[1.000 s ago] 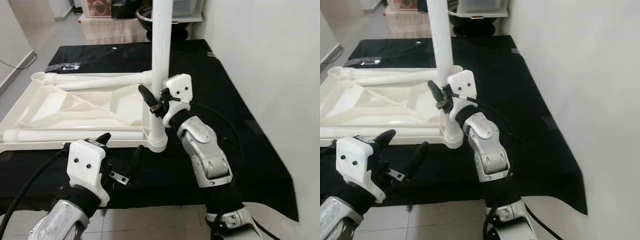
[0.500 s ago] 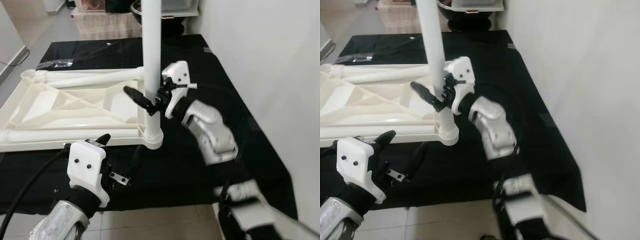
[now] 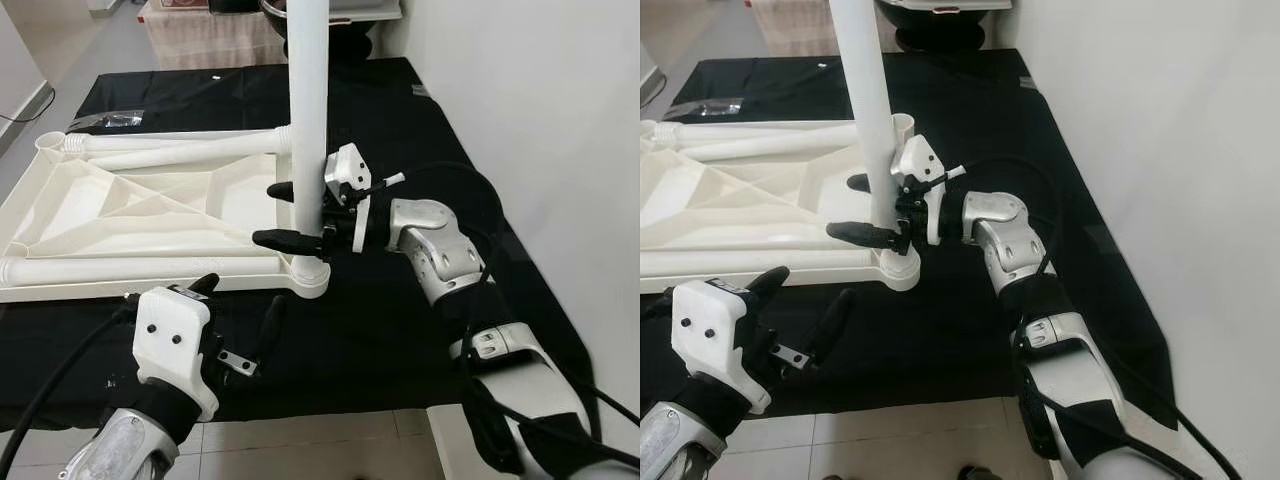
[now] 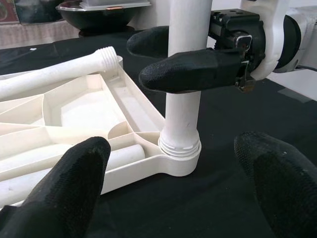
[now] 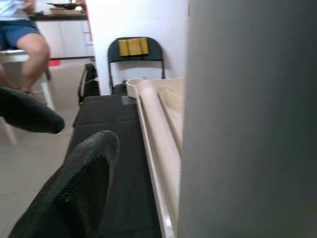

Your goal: Building children table

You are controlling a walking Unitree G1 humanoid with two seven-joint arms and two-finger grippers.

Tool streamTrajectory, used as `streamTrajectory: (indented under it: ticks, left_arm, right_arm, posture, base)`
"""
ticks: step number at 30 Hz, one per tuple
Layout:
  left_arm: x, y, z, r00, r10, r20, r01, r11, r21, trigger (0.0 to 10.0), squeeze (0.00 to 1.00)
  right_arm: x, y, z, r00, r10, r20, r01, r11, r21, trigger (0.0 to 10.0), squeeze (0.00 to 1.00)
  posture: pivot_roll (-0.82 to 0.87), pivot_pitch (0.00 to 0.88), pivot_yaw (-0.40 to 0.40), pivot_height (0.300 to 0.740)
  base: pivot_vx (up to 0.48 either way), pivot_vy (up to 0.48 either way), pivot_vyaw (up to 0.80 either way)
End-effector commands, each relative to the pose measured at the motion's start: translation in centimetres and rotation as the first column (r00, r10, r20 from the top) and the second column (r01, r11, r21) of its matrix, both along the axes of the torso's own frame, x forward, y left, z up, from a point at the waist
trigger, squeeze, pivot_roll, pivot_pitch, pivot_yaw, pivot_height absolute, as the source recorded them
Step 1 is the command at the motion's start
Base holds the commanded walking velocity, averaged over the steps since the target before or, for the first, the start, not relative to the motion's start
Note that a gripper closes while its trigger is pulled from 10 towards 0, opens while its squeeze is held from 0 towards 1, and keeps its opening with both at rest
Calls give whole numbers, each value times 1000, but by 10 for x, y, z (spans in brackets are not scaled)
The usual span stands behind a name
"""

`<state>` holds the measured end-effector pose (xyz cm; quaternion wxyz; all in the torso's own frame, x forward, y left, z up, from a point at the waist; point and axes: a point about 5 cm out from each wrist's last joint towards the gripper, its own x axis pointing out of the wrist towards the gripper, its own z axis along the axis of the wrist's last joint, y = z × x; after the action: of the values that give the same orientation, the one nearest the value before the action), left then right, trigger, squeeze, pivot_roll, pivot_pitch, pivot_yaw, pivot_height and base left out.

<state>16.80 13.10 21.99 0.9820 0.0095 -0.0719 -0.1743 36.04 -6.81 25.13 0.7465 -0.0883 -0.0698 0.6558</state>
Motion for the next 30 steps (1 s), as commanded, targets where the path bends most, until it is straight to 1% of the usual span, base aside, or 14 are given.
streamTrajectory:
  ticks: [1,3,4,13,17,19,20,21,22,23,24,25,27,30]
  left_arm:
    - [-3,-1,0,1000,-2,2,2,1000,2,10000,0]
    - [-3,-2,0,1000,-2,2,2,1000,2,10000,0]
    - [-3,-1,0,1000,-1,2,1,1000,2,10000,0]
    - [-3,-4,0,1000,-8,-1,8,1000,-7,10000,0]
    - [-2,-3,1,1000,-6,5,6,1000,-6,10000,0]
    - [-2,-2,2,1000,-1,11,1,1000,-7,10000,0]
    - [-2,-2,2,1000,-1,11,1,1000,-7,10000,0]
    - [-2,-2,2,1000,1,12,-1,1000,-7,10000,0]
    - [-2,-2,2,1000,1,12,-1,1000,-7,10000,0]
    - [-2,-1,2,1000,3,11,-3,1000,-5,10000,0]
    - [-2,-1,2,1000,1,8,-1,1000,-4,10000,0]
    - [-1,0,2,1000,1,6,-1,1000,-3,10000,0]
    - [-1,-1,1,1000,-7,2,7,1000,0,10000,0]
    - [2,-2,2,1000,-18,4,18,1000,-1,10000,0]
  right_arm:
    - [-4,5,1,996,88,6,-88,996,-12,2549,0]
    - [-4,4,1,995,97,3,-97,995,-14,2549,0]
    - [-4,3,0,994,107,-2,-107,994,-15,0,0]
    - [-4,0,-2,988,157,-2,-157,988,-12,0,0]
    - [-5,-2,-9,998,64,20,-64,998,11,0,0]
    - [-5,-2,-19,995,-96,10,96,994,55,0,0]
    - [-5,-2,-19,995,-96,10,96,994,55,0,0]
    - [-5,1,-27,954,-300,-18,300,947,112,0,0]
    - [-5,1,-27,954,-300,-18,300,947,112,0,0]
    - [-15,2,-40,820,-572,-15,568,811,143,0,0]
    - [-34,9,-51,738,-674,-28,671,729,138,0,0]
    - [-48,13,-56,689,-723,-37,721,680,137,0,0]
    - [-57,20,-58,693,-719,-60,719,681,143,0,0]
    - [-55,28,-57,712,-698,-77,700,695,163,0,0]
  posture:
    - [223,193,-47,740]
    - [223,193,-47,740]
    - [215,185,-47,740]
    - [176,166,-38,740]
    - [185,168,-45,740]
    - [183,172,-45,740]
    - [183,172,-45,740]
    - [181,176,-44,740]
    - [181,176,-44,740]
    - [177,179,-38,740]
    - [178,187,-23,740]
    - [173,188,-20,740]
    - [157,170,-8,740]
    - [159,165,-4,740]
  base:
    - [0,0,0]
    - [0,0,0]
    - [0,0,0]
    - [0,0,0]
    - [0,0,0]
    - [0,0,0]
    - [0,0,0]
    - [0,0,0]
    - [0,0,0]
    - [0,0,0]
    - [0,0,0]
    - [0,0,0]
    - [0,0,0]
    - [0,0,0]
